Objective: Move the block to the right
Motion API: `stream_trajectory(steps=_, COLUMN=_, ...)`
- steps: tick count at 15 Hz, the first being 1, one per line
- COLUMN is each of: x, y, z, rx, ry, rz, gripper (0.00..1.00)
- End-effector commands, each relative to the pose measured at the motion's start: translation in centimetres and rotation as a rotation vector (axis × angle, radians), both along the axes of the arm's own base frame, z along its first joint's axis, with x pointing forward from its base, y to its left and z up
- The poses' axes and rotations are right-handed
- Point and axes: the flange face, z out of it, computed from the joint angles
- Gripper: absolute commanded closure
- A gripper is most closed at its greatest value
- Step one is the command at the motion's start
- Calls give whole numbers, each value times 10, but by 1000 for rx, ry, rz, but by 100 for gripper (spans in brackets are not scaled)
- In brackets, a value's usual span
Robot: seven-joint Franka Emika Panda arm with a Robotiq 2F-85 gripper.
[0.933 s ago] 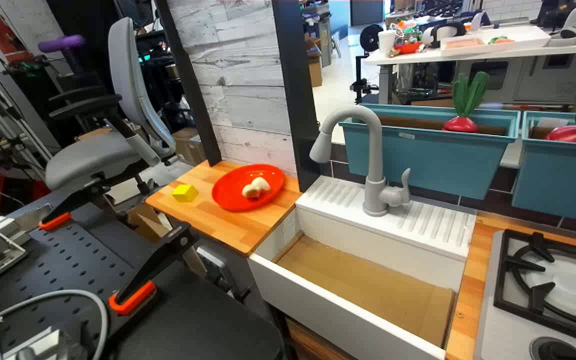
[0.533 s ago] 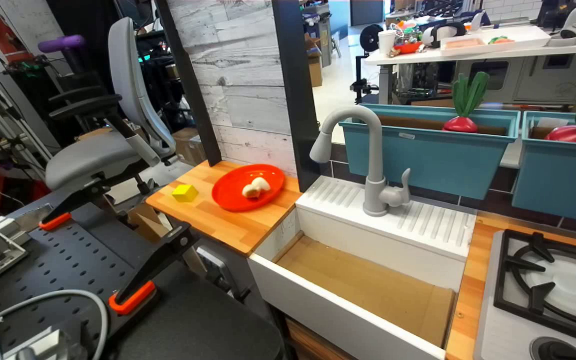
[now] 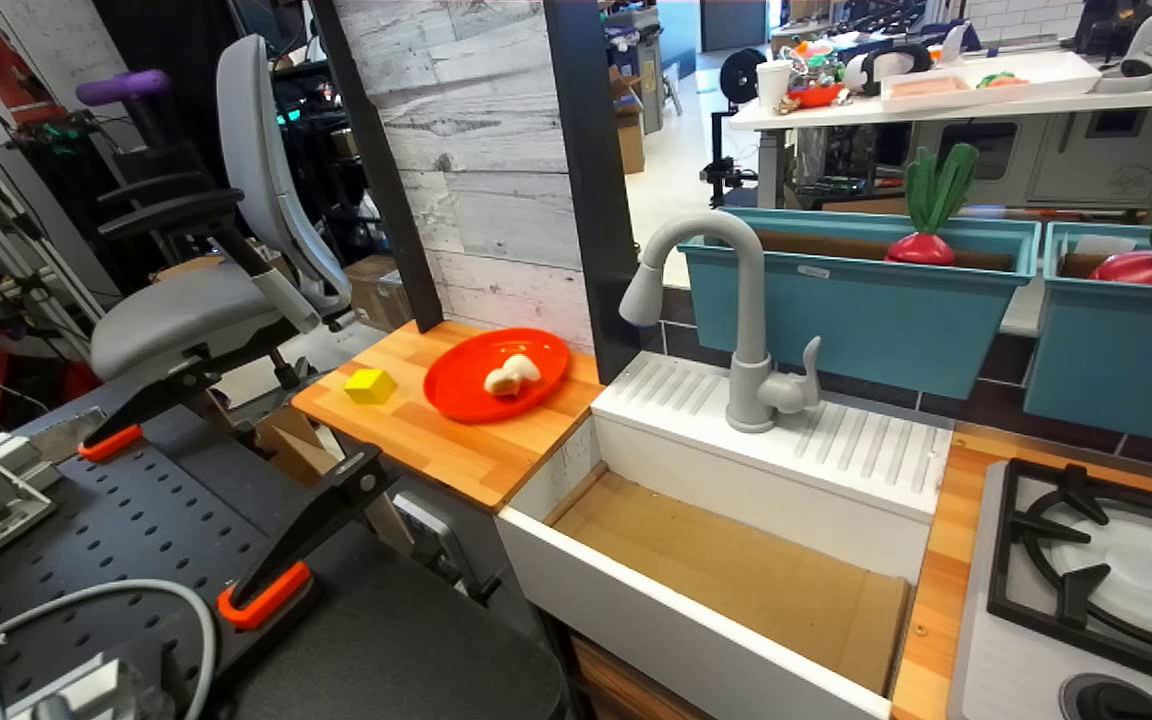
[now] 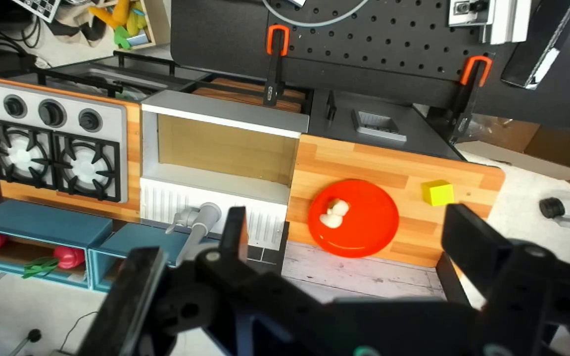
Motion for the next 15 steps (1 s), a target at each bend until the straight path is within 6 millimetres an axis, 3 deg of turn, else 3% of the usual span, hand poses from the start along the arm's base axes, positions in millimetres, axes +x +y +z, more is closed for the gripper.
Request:
stream_trajectory(steps=1, x=18, y=17, z=-30, rx=6, ry=-21, rz=15, gripper=0)
stream_trajectory(steps=10, x=79, y=90, z=-141, rx=98, ry=-119, rz=107, gripper=0)
stream_trajectory(steps=15, x=106, y=137, z=-226, rx=144, ry=-100, rz=148, gripper=0)
